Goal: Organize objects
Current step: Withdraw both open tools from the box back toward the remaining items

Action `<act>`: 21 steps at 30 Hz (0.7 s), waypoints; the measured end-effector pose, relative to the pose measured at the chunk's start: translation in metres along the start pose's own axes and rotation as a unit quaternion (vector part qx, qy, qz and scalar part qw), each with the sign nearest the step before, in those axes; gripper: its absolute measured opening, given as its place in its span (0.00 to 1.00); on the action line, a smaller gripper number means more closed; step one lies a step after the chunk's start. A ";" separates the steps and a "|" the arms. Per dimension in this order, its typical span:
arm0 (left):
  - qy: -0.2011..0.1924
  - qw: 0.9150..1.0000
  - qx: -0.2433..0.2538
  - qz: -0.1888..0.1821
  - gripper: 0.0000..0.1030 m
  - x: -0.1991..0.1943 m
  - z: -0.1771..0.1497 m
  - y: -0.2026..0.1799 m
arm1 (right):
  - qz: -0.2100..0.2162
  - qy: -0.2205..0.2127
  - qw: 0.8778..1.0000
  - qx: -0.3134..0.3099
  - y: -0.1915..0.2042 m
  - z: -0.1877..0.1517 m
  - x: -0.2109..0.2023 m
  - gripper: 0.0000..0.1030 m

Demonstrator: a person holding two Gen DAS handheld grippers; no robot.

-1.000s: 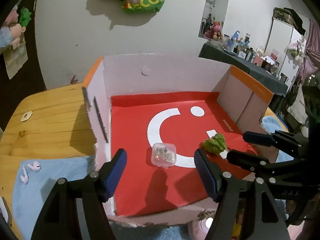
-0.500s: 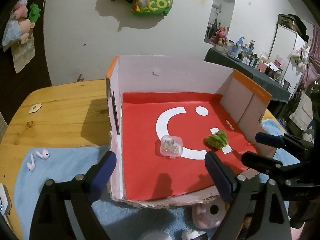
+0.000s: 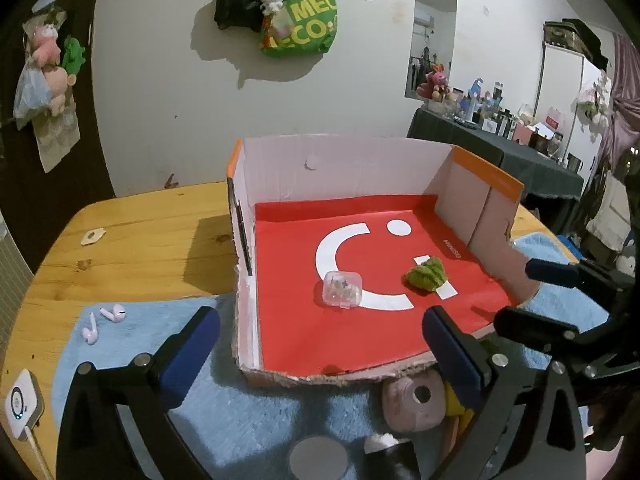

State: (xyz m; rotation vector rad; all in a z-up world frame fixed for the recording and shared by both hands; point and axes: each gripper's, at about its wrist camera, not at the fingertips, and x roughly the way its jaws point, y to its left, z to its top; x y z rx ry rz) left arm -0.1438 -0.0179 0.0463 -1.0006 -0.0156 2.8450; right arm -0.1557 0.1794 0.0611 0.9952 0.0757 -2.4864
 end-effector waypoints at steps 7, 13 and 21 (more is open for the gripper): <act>0.003 1.000 -0.013 -0.004 1.00 -0.007 -0.008 0.003 | -0.003 -0.014 1.000 -0.004 0.005 -0.006 -0.014 0.97; 0.002 1.000 -0.023 -0.005 1.00 -0.016 -0.014 0.005 | -0.006 -0.026 1.000 -0.003 0.009 -0.012 -0.026 0.97; 0.005 0.999 -0.032 -0.002 1.00 -0.024 -0.023 0.007 | -0.012 -0.039 0.999 -0.013 0.015 -0.020 -0.039 0.97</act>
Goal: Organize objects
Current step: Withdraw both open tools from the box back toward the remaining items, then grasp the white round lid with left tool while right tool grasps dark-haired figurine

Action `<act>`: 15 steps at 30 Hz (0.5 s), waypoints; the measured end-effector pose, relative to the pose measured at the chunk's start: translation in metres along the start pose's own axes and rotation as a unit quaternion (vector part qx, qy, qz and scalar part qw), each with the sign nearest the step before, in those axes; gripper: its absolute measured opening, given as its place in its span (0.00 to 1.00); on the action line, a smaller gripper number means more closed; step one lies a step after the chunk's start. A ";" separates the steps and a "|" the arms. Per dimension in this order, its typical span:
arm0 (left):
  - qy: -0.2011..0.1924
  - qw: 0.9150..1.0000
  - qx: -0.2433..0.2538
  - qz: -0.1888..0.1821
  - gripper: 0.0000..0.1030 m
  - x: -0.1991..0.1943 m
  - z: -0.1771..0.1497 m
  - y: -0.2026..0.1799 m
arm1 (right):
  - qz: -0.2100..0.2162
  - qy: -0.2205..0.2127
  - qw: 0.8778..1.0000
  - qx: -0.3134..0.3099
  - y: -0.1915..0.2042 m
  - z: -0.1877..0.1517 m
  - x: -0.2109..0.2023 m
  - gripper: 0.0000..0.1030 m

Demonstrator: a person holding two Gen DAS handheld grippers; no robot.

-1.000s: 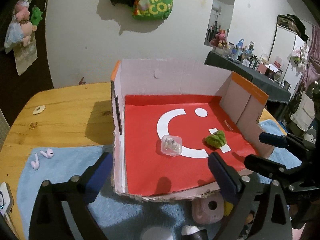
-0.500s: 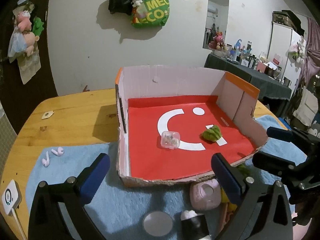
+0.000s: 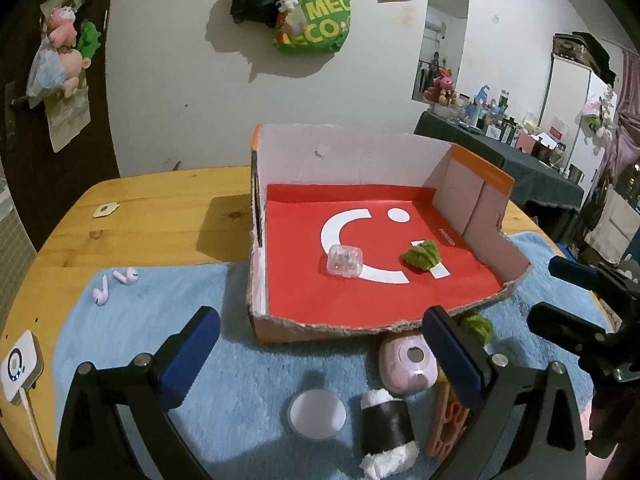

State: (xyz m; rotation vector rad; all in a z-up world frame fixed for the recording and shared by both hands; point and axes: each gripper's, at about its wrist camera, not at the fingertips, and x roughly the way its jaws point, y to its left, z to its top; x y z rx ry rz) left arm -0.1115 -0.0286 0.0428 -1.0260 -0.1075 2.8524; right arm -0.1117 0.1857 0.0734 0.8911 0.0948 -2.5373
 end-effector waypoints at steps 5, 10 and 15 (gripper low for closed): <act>0.005 1.000 -0.007 0.000 1.00 -0.004 -0.007 0.001 | 0.001 -0.006 1.000 0.001 0.002 -0.005 -0.006 0.97; 0.006 1.000 -0.007 0.003 1.00 -0.008 -0.012 0.002 | 0.001 -0.008 1.000 -0.002 0.005 -0.010 -0.010 0.97; 0.007 1.000 -0.005 0.006 1.00 -0.011 -0.017 0.001 | 0.002 -0.007 1.000 -0.007 0.009 -0.017 -0.013 0.97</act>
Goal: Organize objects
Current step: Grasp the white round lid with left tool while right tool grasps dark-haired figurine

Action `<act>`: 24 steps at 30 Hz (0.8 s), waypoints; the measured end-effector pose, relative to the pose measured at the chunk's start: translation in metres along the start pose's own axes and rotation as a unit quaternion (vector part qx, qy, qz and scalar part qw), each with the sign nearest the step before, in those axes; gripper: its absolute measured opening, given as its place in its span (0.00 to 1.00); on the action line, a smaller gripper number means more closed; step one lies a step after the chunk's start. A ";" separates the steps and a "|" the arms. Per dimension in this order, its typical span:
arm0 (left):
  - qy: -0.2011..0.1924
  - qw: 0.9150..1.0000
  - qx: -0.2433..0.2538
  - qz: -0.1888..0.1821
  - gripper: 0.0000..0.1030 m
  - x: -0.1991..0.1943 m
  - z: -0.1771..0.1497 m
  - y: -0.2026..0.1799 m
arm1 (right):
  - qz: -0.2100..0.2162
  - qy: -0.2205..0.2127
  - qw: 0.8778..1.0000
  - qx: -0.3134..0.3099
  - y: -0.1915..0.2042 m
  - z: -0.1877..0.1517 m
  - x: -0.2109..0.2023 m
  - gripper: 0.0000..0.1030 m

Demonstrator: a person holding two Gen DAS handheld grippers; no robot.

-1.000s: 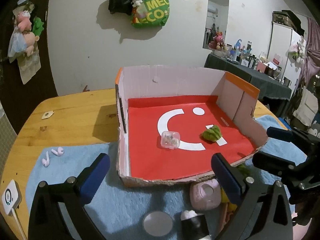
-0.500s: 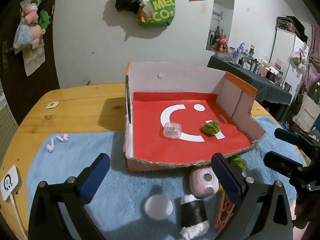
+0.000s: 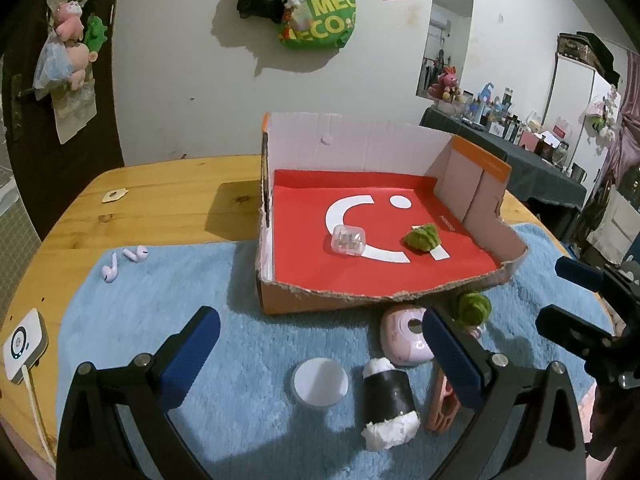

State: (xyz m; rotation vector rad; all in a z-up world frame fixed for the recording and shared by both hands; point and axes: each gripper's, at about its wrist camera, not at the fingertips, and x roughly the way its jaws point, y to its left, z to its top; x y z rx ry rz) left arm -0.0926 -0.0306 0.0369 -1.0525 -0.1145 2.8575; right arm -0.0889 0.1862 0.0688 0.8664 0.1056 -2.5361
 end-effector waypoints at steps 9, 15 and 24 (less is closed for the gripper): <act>0.004 1.000 0.003 0.001 1.00 -0.005 -0.011 -0.003 | 0.001 0.009 1.000 -0.005 0.006 -0.014 -0.002 0.97; 0.008 1.000 0.015 0.001 1.00 -0.008 -0.021 -0.007 | 0.003 0.020 1.000 -0.008 0.009 -0.024 0.000 0.97; 0.018 1.000 0.018 0.005 0.98 -0.005 -0.030 0.000 | 0.012 0.044 0.999 -0.022 0.015 -0.040 0.008 0.97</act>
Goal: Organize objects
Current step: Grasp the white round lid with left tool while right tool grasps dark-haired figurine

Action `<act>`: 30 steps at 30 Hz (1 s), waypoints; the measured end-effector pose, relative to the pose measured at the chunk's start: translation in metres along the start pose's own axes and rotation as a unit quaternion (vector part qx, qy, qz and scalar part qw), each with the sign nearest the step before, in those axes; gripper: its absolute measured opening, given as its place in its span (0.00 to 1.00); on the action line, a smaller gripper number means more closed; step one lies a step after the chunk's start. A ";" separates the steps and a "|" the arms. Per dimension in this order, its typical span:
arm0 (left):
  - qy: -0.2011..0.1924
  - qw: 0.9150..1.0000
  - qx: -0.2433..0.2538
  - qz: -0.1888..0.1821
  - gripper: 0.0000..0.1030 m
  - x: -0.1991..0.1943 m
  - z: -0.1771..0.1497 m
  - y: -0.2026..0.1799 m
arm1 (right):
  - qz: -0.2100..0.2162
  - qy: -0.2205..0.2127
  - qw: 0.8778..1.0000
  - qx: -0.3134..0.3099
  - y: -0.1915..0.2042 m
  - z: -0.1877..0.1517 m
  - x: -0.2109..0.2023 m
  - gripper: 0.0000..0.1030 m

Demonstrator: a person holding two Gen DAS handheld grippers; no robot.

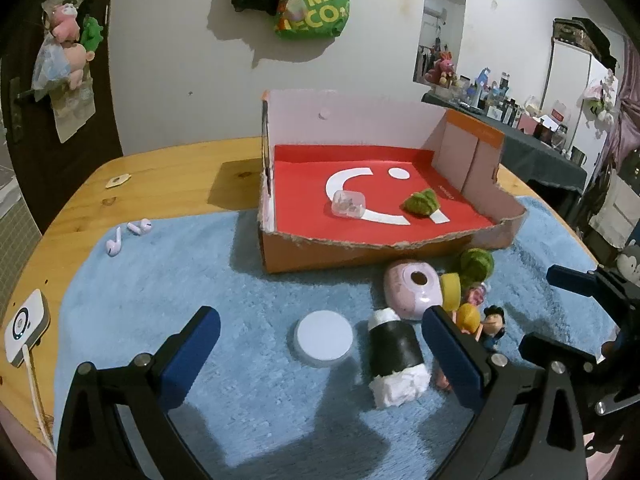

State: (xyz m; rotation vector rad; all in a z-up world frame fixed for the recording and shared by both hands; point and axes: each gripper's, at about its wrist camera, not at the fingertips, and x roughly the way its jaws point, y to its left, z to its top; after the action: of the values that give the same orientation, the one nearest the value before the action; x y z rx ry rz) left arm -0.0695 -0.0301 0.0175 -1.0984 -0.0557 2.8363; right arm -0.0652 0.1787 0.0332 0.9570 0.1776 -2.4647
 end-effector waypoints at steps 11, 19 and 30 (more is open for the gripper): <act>0.023 1.000 0.006 0.000 0.84 0.011 -0.009 0.007 | 0.003 0.028 0.999 -0.019 0.006 -0.013 0.013 0.96; 0.038 0.999 0.000 0.000 0.79 0.021 -0.015 0.016 | 0.014 0.047 0.998 -0.042 0.014 -0.018 0.025 0.71; 0.051 0.998 0.027 0.002 0.72 0.032 -0.019 0.012 | 0.021 0.055 0.997 -0.058 0.017 -0.018 0.035 0.65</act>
State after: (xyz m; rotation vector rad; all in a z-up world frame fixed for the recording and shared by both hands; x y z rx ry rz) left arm -0.0811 -0.0390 -0.0185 -1.2297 0.0301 2.7624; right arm -0.0685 0.1552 -0.0030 1.0345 0.3308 -2.3364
